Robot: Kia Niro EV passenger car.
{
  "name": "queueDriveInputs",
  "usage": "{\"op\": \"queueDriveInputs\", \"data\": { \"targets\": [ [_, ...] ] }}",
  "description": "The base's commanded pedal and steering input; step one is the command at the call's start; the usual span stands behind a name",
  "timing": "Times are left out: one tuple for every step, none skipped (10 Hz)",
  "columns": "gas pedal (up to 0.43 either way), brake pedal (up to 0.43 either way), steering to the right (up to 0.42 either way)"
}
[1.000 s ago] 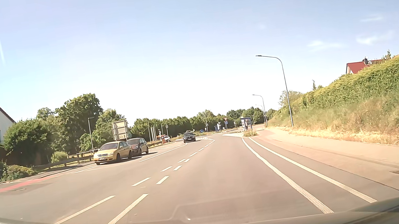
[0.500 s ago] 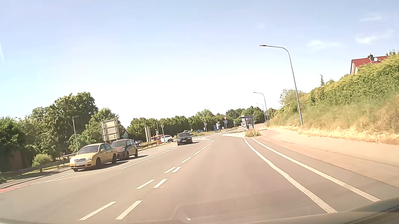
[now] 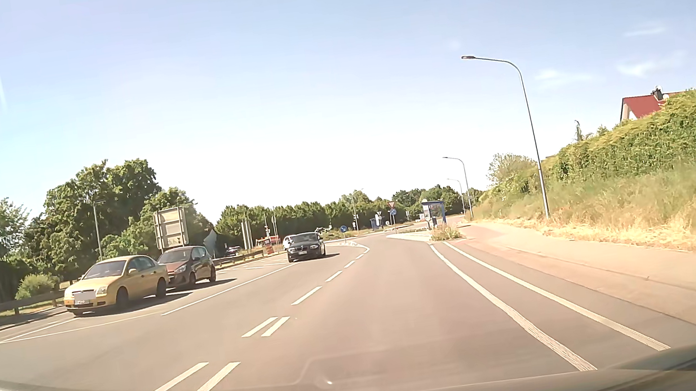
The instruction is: Follow the waypoints while adhering to traffic rules and regulations
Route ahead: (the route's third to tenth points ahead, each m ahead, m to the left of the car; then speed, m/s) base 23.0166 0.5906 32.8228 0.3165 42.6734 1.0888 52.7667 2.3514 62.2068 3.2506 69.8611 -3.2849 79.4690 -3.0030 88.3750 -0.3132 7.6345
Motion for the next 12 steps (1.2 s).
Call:
{"op": "queueDriveInputs", "data": {
  "targets": [
    [0.039, 0.030, 0.003],
    [0.039, 0.030, 0.003],
    [0.039, 0.030, 0.004],
    [0.039, 0.030, 0.005],
    [0.039, 0.030, 0.006],
    [0.039, 0.030, 0.007],
    [0.039, 0.030, 0.008],
    [0.039, 0.030, 0.008],
    [0.039, 0.030, 0.008],
    [0.039, 0.030, 0.008],
    [0.039, 0.030, 0.008],
    [0.039, 0.030, 0.008]
  ]
}}
